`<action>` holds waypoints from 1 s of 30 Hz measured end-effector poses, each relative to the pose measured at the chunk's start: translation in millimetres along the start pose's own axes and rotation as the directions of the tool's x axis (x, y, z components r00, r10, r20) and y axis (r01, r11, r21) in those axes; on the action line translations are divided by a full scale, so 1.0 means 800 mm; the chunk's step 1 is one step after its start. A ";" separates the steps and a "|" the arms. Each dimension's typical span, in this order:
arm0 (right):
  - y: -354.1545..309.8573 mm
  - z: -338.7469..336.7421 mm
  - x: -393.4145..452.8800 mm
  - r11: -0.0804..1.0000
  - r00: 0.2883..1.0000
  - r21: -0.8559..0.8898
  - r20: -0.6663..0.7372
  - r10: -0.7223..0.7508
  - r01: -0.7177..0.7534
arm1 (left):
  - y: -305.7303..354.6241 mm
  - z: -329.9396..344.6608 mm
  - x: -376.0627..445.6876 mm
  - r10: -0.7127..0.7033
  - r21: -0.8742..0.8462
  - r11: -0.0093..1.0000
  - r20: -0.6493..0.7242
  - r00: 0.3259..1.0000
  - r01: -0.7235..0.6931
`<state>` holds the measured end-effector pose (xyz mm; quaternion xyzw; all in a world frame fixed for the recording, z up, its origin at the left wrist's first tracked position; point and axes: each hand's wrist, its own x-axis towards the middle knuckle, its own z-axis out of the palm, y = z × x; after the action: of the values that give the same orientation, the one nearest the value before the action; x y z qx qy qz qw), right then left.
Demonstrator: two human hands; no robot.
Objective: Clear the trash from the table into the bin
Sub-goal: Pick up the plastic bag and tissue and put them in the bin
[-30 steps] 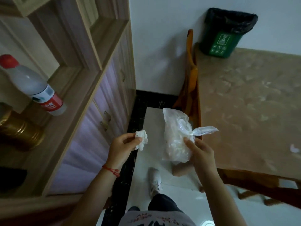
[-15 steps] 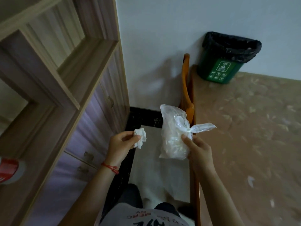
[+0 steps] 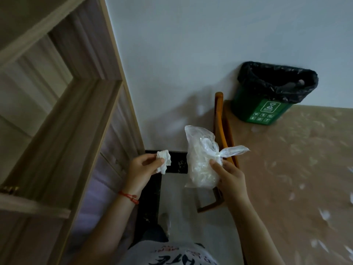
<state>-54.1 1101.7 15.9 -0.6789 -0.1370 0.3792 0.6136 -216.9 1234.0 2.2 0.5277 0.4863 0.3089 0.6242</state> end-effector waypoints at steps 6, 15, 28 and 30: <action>-0.029 0.037 0.068 0.999 0.999 0.043 -0.050 0.004 -0.002 | 0.038 0.006 0.098 0.027 0.030 0.999 0.062 0.998 -0.029; -0.059 0.061 0.167 0.999 0.997 0.037 -0.067 0.026 -0.023 | 0.054 0.035 0.199 -0.002 0.020 1.000 0.089 0.996 0.001; -0.107 0.046 0.298 0.996 0.994 0.085 -0.098 0.038 -0.029 | 0.096 0.109 0.312 0.020 0.128 0.991 0.124 0.992 -0.036; -0.113 0.038 0.303 0.993 0.992 0.119 -0.121 0.034 -0.019 | 0.103 0.123 0.323 0.032 0.144 0.988 0.152 0.988 -0.054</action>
<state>114.0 1300.6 17.9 -0.6653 -0.0674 0.3525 0.6546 -27.3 1452.1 5.8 0.6045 0.4483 0.2454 0.6111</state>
